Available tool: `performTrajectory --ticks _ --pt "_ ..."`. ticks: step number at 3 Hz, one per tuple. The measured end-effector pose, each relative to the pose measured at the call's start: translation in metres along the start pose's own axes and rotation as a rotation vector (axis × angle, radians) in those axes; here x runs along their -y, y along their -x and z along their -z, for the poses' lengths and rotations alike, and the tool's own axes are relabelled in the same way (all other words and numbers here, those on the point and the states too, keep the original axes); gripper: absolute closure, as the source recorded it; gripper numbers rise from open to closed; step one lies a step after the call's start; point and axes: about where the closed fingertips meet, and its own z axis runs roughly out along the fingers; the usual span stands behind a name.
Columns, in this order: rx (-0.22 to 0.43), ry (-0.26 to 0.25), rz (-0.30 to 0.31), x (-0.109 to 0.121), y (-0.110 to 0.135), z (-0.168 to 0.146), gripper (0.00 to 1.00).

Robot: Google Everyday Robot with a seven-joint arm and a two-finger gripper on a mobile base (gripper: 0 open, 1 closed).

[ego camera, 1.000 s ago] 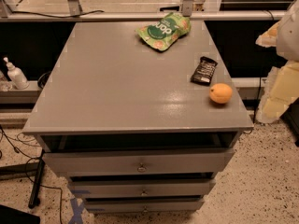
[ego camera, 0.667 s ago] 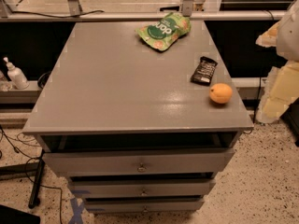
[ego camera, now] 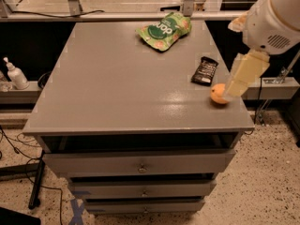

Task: Pick green rice chip bag

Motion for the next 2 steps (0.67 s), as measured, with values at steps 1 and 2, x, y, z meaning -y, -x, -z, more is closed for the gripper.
performTrajectory --ticks 1,2 --pt "0.081 -0.058 0.050 0.041 0.039 -0.035 0.00" --pt "0.151 -0.087 0.067 0.078 0.071 -0.067 0.00"
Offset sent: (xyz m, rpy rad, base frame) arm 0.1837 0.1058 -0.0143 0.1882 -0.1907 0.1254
